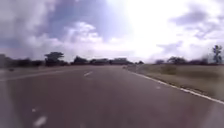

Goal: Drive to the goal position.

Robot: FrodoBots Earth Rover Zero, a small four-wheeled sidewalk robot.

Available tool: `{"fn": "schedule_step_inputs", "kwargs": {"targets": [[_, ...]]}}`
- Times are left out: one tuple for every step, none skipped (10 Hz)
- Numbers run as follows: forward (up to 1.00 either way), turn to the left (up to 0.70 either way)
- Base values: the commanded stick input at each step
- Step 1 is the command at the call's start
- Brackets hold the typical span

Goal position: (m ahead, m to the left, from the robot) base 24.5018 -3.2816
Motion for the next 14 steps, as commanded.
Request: {"fn": "schedule_step_inputs", "kwargs": {"targets": [[1.00, 0.00], [1.00, 0.00], [1.00, 0.00], [1.00, 0.00], [1.00, 0.00], [1.00, 0.00], [1.00, 0.00], [1.00, 0.00], [1.00, 0.00], [1.00, 0.00], [1.00, 0.00], [1.00, 0.00], [1.00, 0.00], [1.00, 0.00]]}}
